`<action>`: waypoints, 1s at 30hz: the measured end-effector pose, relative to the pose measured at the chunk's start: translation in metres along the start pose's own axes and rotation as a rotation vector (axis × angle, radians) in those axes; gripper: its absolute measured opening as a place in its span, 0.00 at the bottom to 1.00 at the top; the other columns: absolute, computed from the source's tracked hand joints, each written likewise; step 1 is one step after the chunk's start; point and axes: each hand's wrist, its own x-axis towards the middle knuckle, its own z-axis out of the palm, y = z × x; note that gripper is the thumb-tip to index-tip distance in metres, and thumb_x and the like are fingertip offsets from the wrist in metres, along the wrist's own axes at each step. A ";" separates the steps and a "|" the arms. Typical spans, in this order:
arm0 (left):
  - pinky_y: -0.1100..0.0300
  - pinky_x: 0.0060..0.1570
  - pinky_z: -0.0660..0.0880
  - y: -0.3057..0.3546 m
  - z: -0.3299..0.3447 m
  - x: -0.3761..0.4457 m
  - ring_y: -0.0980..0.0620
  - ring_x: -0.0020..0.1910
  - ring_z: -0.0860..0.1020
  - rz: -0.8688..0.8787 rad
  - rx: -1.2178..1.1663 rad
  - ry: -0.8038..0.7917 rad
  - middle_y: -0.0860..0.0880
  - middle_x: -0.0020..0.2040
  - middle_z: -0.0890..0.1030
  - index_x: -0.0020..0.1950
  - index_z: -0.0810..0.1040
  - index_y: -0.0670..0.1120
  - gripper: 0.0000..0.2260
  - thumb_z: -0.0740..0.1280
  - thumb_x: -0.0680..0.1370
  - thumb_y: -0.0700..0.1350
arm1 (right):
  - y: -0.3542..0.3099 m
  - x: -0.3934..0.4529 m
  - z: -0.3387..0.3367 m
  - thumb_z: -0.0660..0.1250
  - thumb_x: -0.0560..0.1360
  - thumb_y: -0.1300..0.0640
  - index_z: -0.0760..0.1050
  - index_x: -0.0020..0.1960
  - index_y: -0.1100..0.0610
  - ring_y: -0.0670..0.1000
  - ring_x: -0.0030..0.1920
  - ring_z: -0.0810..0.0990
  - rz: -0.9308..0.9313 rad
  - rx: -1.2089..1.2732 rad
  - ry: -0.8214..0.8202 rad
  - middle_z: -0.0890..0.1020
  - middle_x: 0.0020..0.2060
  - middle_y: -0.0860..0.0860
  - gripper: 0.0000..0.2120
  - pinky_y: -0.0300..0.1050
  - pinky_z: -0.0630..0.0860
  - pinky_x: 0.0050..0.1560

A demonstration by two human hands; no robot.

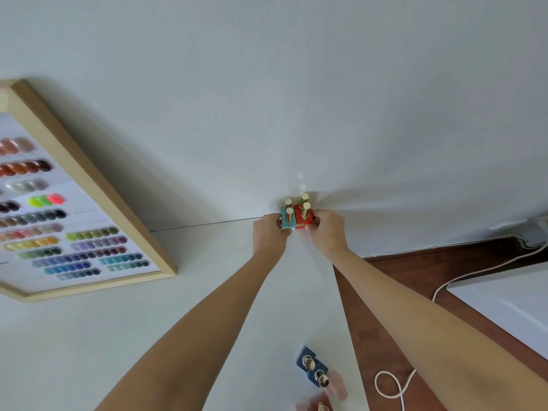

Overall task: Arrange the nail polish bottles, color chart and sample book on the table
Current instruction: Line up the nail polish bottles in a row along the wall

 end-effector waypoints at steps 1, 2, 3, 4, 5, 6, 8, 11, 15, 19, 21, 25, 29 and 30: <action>0.53 0.57 0.78 0.000 -0.002 -0.002 0.45 0.54 0.82 -0.010 0.004 -0.007 0.43 0.53 0.84 0.56 0.81 0.39 0.11 0.71 0.73 0.37 | -0.001 -0.002 -0.002 0.67 0.73 0.66 0.81 0.46 0.63 0.54 0.42 0.81 0.005 0.001 -0.010 0.85 0.40 0.57 0.05 0.42 0.75 0.47; 0.54 0.58 0.77 0.000 -0.003 -0.004 0.44 0.56 0.81 -0.021 0.005 -0.010 0.42 0.56 0.83 0.59 0.78 0.38 0.15 0.72 0.73 0.38 | -0.002 -0.005 -0.004 0.68 0.72 0.66 0.80 0.44 0.62 0.54 0.40 0.79 0.000 0.004 -0.018 0.83 0.37 0.55 0.03 0.42 0.75 0.48; 0.55 0.58 0.76 0.000 -0.006 -0.008 0.44 0.57 0.80 -0.028 0.007 -0.010 0.41 0.58 0.81 0.63 0.76 0.37 0.19 0.72 0.74 0.39 | -0.003 -0.009 -0.008 0.68 0.72 0.66 0.78 0.41 0.60 0.53 0.39 0.77 -0.002 0.006 -0.021 0.80 0.35 0.54 0.03 0.42 0.73 0.48; 0.57 0.58 0.74 0.000 -0.008 -0.014 0.45 0.58 0.79 -0.025 0.011 -0.010 0.41 0.60 0.80 0.66 0.74 0.37 0.22 0.72 0.74 0.40 | -0.003 -0.014 -0.011 0.68 0.71 0.67 0.76 0.42 0.58 0.54 0.40 0.76 0.003 0.010 -0.021 0.78 0.36 0.53 0.05 0.43 0.73 0.50; 0.58 0.59 0.73 0.000 -0.011 -0.020 0.46 0.59 0.79 -0.016 0.015 -0.013 0.42 0.62 0.80 0.68 0.72 0.38 0.23 0.72 0.75 0.41 | -0.003 -0.021 -0.014 0.68 0.72 0.67 0.77 0.46 0.58 0.55 0.42 0.77 0.019 0.016 -0.033 0.79 0.39 0.55 0.06 0.45 0.74 0.54; 0.59 0.59 0.72 -0.001 -0.015 -0.027 0.47 0.60 0.79 -0.003 0.016 -0.019 0.42 0.62 0.79 0.70 0.71 0.39 0.25 0.72 0.75 0.42 | -0.001 -0.028 -0.018 0.68 0.72 0.67 0.77 0.54 0.61 0.57 0.46 0.79 0.046 0.023 -0.045 0.80 0.45 0.58 0.11 0.48 0.74 0.59; 0.60 0.61 0.72 -0.003 -0.023 -0.045 0.49 0.60 0.79 0.027 0.023 -0.042 0.43 0.62 0.80 0.70 0.71 0.40 0.25 0.72 0.75 0.43 | 0.003 -0.045 -0.026 0.69 0.73 0.65 0.72 0.64 0.64 0.58 0.52 0.80 0.099 0.034 -0.086 0.79 0.56 0.60 0.21 0.48 0.73 0.62; 0.59 0.62 0.74 -0.007 -0.035 -0.082 0.51 0.57 0.80 0.084 0.036 -0.100 0.45 0.61 0.81 0.69 0.73 0.42 0.23 0.72 0.75 0.43 | 0.009 -0.077 -0.038 0.69 0.72 0.65 0.73 0.64 0.63 0.56 0.51 0.81 0.093 0.053 -0.117 0.79 0.57 0.60 0.21 0.42 0.73 0.57; 0.64 0.57 0.74 -0.019 -0.048 -0.139 0.53 0.55 0.80 0.203 0.071 -0.202 0.46 0.59 0.82 0.66 0.76 0.44 0.19 0.71 0.75 0.41 | 0.016 -0.128 -0.054 0.70 0.72 0.66 0.78 0.58 0.62 0.52 0.47 0.81 0.061 0.044 -0.139 0.82 0.52 0.59 0.15 0.39 0.73 0.53; 0.63 0.57 0.73 -0.028 -0.053 -0.188 0.52 0.57 0.79 0.307 0.227 -0.358 0.48 0.62 0.80 0.67 0.75 0.48 0.19 0.68 0.77 0.38 | 0.026 -0.179 -0.065 0.68 0.72 0.68 0.80 0.50 0.61 0.50 0.45 0.81 0.022 0.025 -0.180 0.84 0.46 0.55 0.08 0.31 0.73 0.48; 0.60 0.59 0.73 -0.030 -0.052 -0.206 0.52 0.58 0.78 0.345 0.318 -0.421 0.49 0.63 0.78 0.68 0.74 0.50 0.20 0.67 0.77 0.38 | 0.031 -0.201 -0.068 0.66 0.72 0.69 0.81 0.48 0.60 0.47 0.44 0.80 0.024 -0.014 -0.226 0.84 0.45 0.53 0.09 0.23 0.70 0.41; 0.55 0.58 0.75 -0.024 -0.045 -0.229 0.50 0.58 0.78 0.416 0.428 -0.462 0.49 0.62 0.77 0.68 0.72 0.52 0.21 0.70 0.76 0.44 | 0.036 -0.237 -0.070 0.63 0.70 0.72 0.81 0.48 0.58 0.49 0.45 0.82 0.058 -0.031 -0.317 0.84 0.45 0.53 0.14 0.32 0.74 0.47; 0.52 0.57 0.76 -0.013 -0.034 -0.240 0.47 0.58 0.77 0.428 0.506 -0.452 0.48 0.62 0.75 0.66 0.74 0.52 0.19 0.70 0.75 0.49 | 0.038 -0.256 -0.067 0.66 0.70 0.69 0.81 0.50 0.57 0.44 0.42 0.78 0.056 -0.047 -0.306 0.82 0.42 0.48 0.13 0.23 0.67 0.39; 0.52 0.56 0.76 -0.011 -0.031 -0.241 0.47 0.58 0.77 0.420 0.515 -0.441 0.48 0.62 0.75 0.65 0.75 0.51 0.18 0.69 0.76 0.49 | 0.037 -0.259 -0.067 0.68 0.70 0.67 0.80 0.50 0.57 0.42 0.41 0.77 0.054 -0.037 -0.295 0.82 0.42 0.48 0.12 0.22 0.67 0.37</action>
